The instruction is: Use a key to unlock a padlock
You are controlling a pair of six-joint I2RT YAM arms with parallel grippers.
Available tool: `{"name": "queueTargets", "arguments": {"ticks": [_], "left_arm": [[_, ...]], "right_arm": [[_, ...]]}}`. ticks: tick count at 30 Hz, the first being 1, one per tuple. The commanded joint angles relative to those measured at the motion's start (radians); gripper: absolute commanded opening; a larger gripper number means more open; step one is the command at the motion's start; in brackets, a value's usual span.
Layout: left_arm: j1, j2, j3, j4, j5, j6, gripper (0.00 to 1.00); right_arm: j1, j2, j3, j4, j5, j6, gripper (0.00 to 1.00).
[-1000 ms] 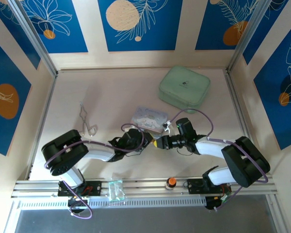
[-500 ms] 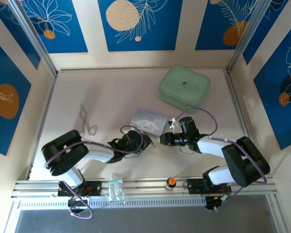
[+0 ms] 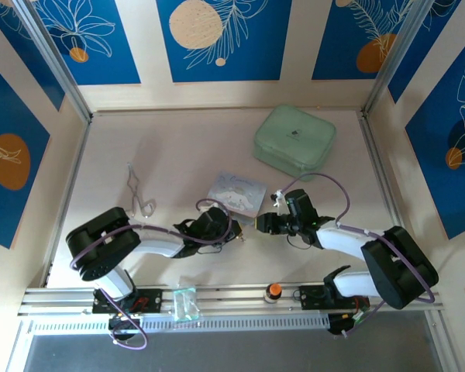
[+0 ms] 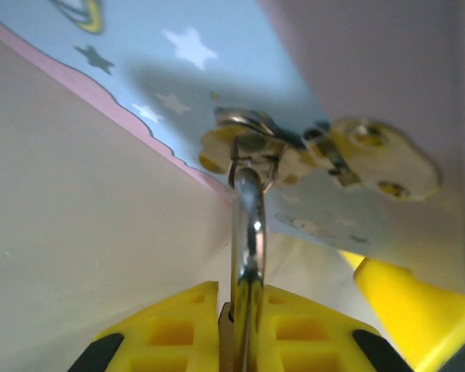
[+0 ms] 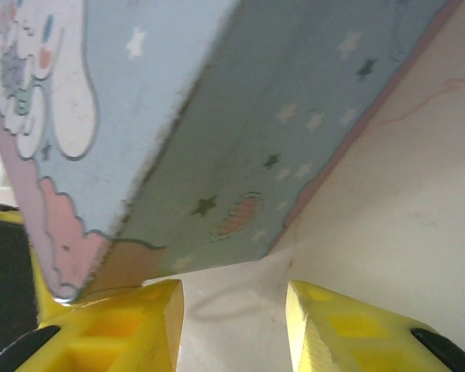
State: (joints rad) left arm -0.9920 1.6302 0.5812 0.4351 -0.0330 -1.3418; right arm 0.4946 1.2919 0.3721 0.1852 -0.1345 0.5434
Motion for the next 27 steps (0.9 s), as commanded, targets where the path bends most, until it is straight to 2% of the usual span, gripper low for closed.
{"name": "queueTargets", "arguments": {"ticks": [1, 10, 17, 22, 27], "left_arm": [[0.014, -0.017, 0.023, -0.199, 0.034, 0.138, 0.06], [0.021, -0.016, 0.136, -0.482, -0.059, 0.335, 0.21], [0.02, -0.031, 0.163, -0.604, -0.176, 0.398, 0.31], [0.009, -0.019, 0.171, -0.638, -0.211, 0.417, 0.31], [-0.009, -0.028, 0.156, -0.639, -0.234, 0.405, 0.32]], "right_arm": [[0.002, -0.009, 0.011, -0.039, 0.085, 0.006, 0.4], [0.031, 0.003, 0.018, 0.0, 0.076, 0.015, 0.4], [0.194, -0.023, 0.067, -0.066, 0.273, 0.048, 0.57], [0.226, -0.019, 0.098, -0.158, 0.403, 0.179, 0.59], [0.255, -0.04, 0.051, -0.099, 0.424, 0.255, 0.6]]}}
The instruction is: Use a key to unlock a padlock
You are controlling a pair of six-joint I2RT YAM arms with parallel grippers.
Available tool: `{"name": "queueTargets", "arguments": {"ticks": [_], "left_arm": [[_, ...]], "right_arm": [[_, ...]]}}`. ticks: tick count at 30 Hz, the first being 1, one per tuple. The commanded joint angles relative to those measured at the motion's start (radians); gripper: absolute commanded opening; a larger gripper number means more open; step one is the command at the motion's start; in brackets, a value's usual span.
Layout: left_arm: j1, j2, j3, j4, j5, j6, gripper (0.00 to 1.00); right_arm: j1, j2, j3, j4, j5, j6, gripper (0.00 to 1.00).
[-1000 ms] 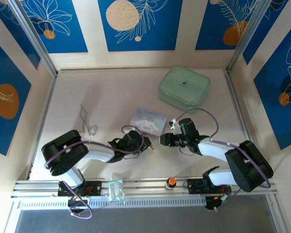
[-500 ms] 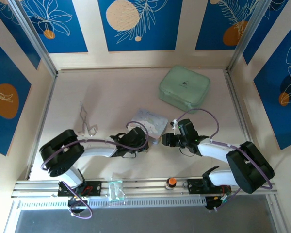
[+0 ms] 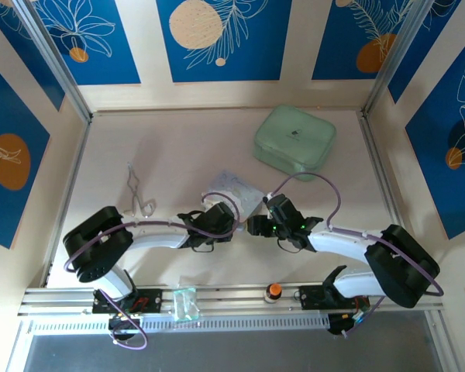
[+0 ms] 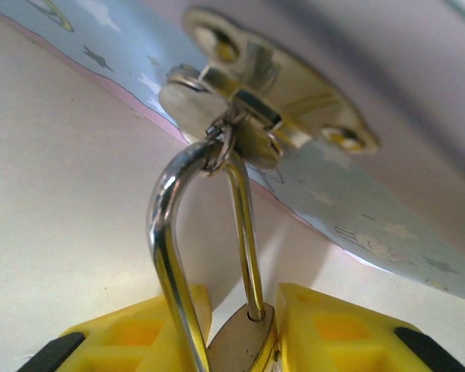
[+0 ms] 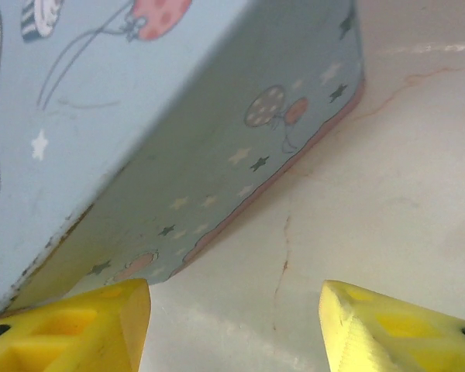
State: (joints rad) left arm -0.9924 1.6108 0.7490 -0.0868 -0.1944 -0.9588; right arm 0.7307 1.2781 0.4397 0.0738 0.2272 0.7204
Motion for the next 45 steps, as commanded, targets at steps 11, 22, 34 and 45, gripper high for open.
{"name": "queueTargets", "arguments": {"ticks": [11, 22, 34, 45], "left_arm": [[-0.034, -0.03, -0.011, -0.233, -0.176, 0.026, 0.24], [-0.102, -0.008, 0.022, -0.344, -0.427, 0.045, 0.23], [-0.199, 0.056, 0.109, -0.454, -0.569, 0.047, 0.23], [-0.254, 0.124, 0.141, -0.475, -0.56, 0.034, 0.25]], "right_arm": [[0.07, -0.017, -0.005, -0.016, 0.115, 0.114, 0.59], [0.087, -0.035, -0.016, -0.02, 0.135, 0.128, 0.59], [0.09, -0.06, -0.034, -0.006, 0.129, 0.146, 0.59], [0.085, -0.084, -0.058, -0.003, 0.126, 0.151, 0.59]]}}
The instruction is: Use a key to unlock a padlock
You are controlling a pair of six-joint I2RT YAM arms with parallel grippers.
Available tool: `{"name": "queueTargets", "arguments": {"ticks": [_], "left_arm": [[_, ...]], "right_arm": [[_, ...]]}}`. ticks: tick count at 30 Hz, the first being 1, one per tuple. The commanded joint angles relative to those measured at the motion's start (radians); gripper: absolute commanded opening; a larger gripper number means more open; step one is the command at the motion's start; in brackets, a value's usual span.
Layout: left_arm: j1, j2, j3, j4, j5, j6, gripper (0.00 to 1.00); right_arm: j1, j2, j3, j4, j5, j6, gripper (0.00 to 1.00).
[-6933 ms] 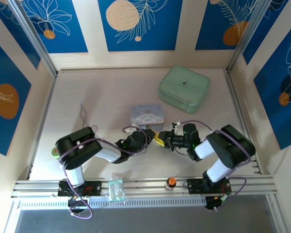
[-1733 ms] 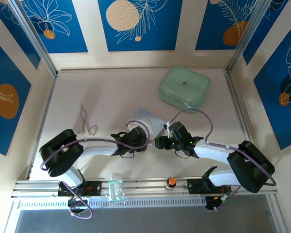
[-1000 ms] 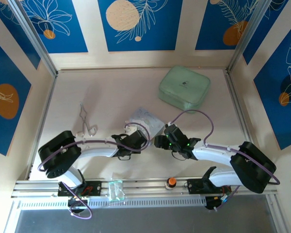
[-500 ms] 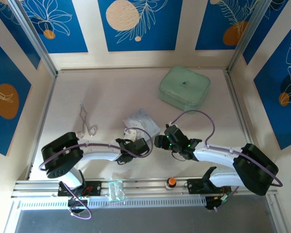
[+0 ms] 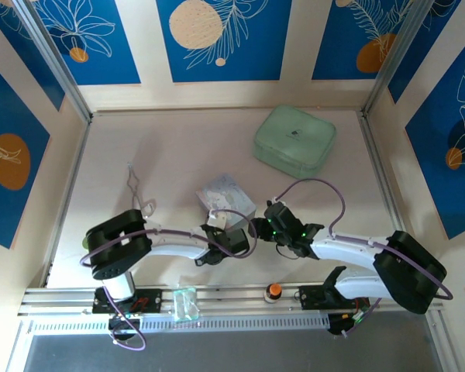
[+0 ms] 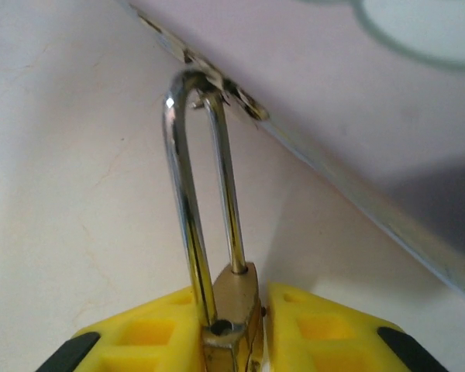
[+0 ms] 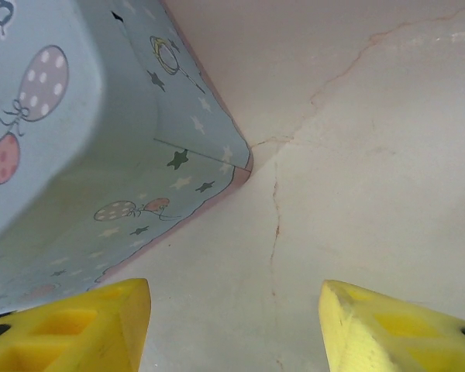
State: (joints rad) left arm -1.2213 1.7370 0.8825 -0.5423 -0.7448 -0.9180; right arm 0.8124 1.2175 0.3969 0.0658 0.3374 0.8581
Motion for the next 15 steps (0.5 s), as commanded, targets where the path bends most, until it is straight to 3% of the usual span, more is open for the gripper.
{"name": "queueTargets", "arguments": {"ticks": [1, 5, 9, 12, 15], "left_arm": [[-0.037, -0.009, 0.001, -0.001, 0.004, -0.006, 0.25], [-0.081, -0.024, -0.002, 0.028, 0.026, -0.025, 0.26], [-0.101, -0.001, 0.039, -0.041, 0.016, -0.045, 0.34], [-0.1, -0.012, 0.04, -0.054, 0.024, -0.051, 0.46], [-0.1, -0.1, -0.007, 0.005, 0.04, -0.041, 0.67]], "right_arm": [[0.001, -0.026, -0.016, 0.004, 0.017, 0.014, 0.59], [-0.005, -0.033, -0.025, 0.002, 0.017, 0.016, 0.59], [-0.01, -0.044, -0.039, 0.011, 0.013, 0.024, 0.59], [-0.006, -0.06, -0.05, 0.049, -0.025, 0.003, 0.6], [0.022, -0.107, -0.061, 0.081, -0.046, -0.037, 0.66]]}}
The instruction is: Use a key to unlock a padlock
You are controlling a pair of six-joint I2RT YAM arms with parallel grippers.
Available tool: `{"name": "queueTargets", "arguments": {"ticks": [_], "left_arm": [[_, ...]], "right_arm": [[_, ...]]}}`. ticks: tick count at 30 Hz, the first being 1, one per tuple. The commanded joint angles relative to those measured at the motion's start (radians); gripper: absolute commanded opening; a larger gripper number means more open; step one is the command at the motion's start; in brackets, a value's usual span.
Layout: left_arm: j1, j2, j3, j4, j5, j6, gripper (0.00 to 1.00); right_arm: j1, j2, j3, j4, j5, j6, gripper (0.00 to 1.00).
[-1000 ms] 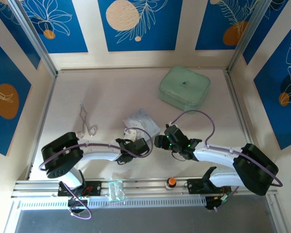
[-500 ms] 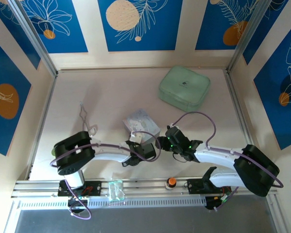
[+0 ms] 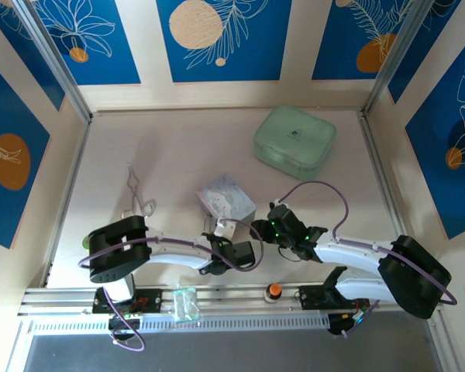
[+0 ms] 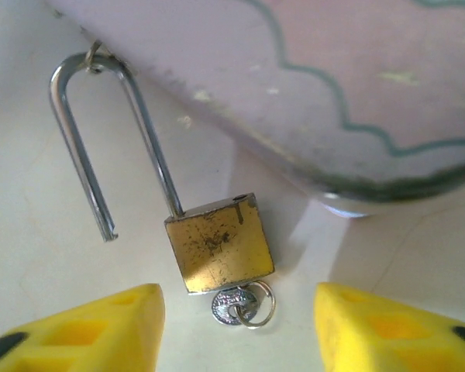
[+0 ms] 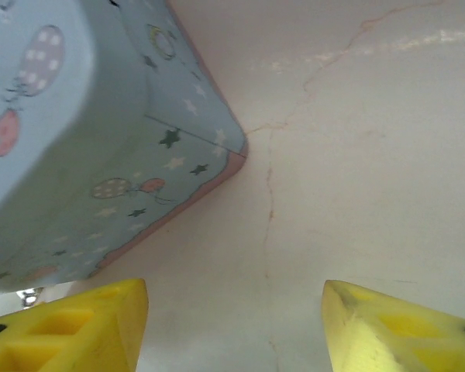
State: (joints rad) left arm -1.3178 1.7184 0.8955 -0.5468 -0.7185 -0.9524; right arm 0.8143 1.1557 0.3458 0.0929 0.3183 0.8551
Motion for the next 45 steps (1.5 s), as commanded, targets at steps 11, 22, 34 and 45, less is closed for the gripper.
{"name": "queueTargets", "arguments": {"ticks": [11, 22, 34, 45], "left_arm": [[0.184, -0.527, -0.182, 0.191, 0.223, 0.116, 0.72], [0.56, -0.588, -0.194, 0.268, 0.433, 0.232, 0.71], [0.582, -0.615, -0.275, 0.27, 0.458, 0.181, 0.73], [0.579, -0.614, -0.368, 0.371, 0.52, 0.148, 0.77]], "right_arm": [[0.198, -0.172, 0.015, -0.003, 0.059, -0.087, 0.65], [0.466, 0.205, 0.323, 0.004, 0.262, -0.067, 0.6], [0.365, 0.459, 0.462, -0.088, 0.3, 0.08, 0.53], [0.201, 0.396, 0.349, 0.026, 0.12, 0.026, 0.54]]}}
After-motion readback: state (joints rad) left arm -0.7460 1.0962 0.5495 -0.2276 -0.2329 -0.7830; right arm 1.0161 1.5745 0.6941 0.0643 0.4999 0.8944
